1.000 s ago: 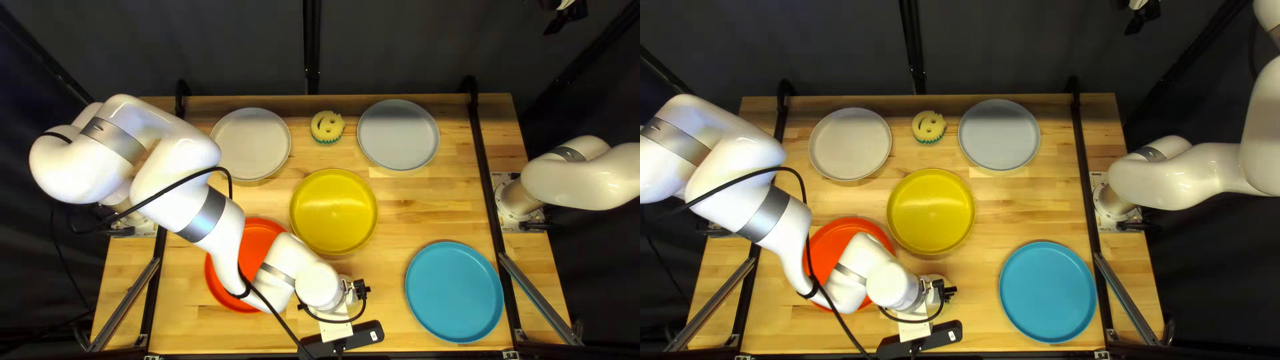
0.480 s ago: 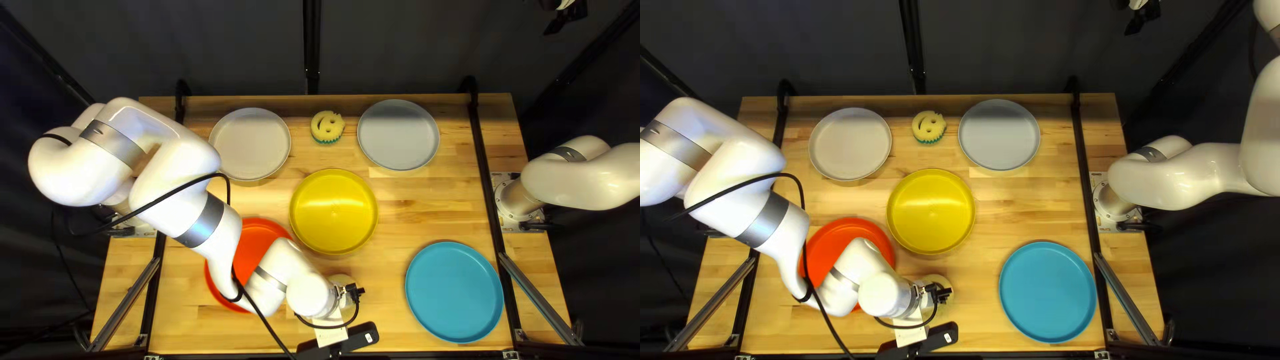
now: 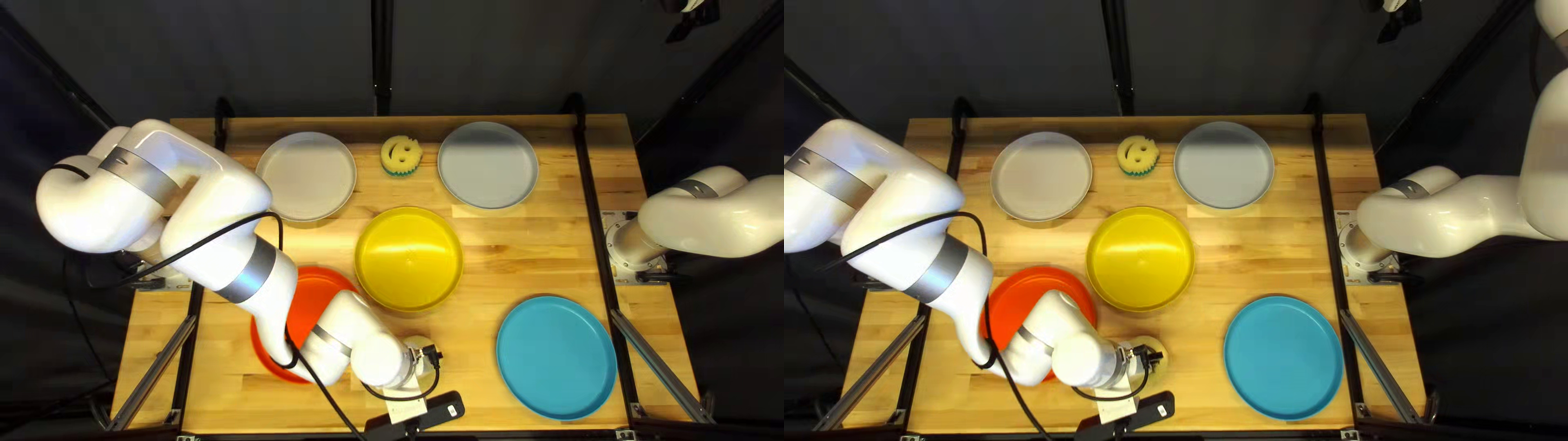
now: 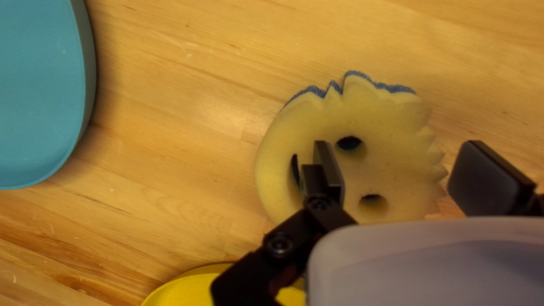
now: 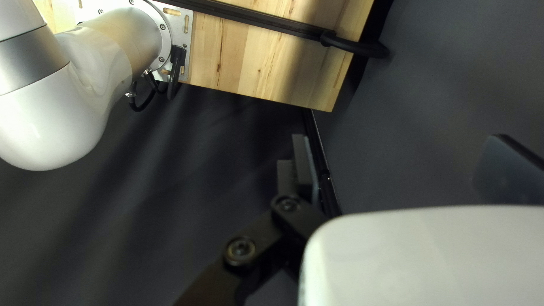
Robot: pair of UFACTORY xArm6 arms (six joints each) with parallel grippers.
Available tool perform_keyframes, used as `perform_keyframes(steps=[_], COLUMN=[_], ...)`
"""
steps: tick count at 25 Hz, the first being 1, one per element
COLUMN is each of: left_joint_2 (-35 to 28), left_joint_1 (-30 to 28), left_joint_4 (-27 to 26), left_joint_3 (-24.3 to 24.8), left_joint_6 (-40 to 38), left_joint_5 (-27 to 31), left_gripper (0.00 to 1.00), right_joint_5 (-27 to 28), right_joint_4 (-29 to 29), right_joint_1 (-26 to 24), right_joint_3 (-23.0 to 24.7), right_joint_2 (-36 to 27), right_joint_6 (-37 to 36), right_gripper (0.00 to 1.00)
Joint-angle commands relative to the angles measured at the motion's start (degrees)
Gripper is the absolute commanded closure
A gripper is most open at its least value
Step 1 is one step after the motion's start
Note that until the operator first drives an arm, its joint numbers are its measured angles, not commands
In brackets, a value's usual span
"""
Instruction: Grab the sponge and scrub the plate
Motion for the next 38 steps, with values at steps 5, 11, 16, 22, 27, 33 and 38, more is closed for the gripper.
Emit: perform_keyframes(steps=[5, 11, 16, 22, 27, 33, 38], left_joint_2=[-1.6, -5.6, -8.4, -15.7, -23.6, -30.7, -33.2], left_joint_1=[-0.8, -0.5, -0.4, -0.4, -0.5, -1.2, -1.1], left_joint_4=[3.9, 1.8, -1.7, -7.1, -10.0, -12.4, -16.0], left_joint_3=[2.0, 3.9, 4.8, 12.3, 20.0, 28.2, 34.1], left_joint_6=[-6.4, -4.7, -0.7, 6.6, 12.8, 16.8, 21.9], left_joint_5=[-0.4, 2.3, 5.4, 6.4, 6.3, 4.4, 0.7], left_gripper=[1.0, 1.0, 1.0, 1.0, 1.0, 1.0, 1.0], right_joint_5=[0.0, 0.0, 0.0, 0.0, 0.0, 0.0, 0.0], right_joint_4=[0.0, 0.0, 0.0, 0.0, 0.0, 0.0, 0.0], right_joint_1=[0.0, 0.0, 0.0, 0.0, 0.0, 0.0, 0.0], right_joint_3=[0.0, 0.0, 0.0, 0.0, 0.0, 0.0, 0.0], right_joint_2=[0.0, 0.0, 0.0, 0.0, 0.0, 0.0, 0.0], right_joint_6=[0.0, 0.0, 0.0, 0.0, 0.0, 0.0, 0.0], right_gripper=[0.0, 0.0, 0.0, 0.0, 0.0, 0.0, 0.0])
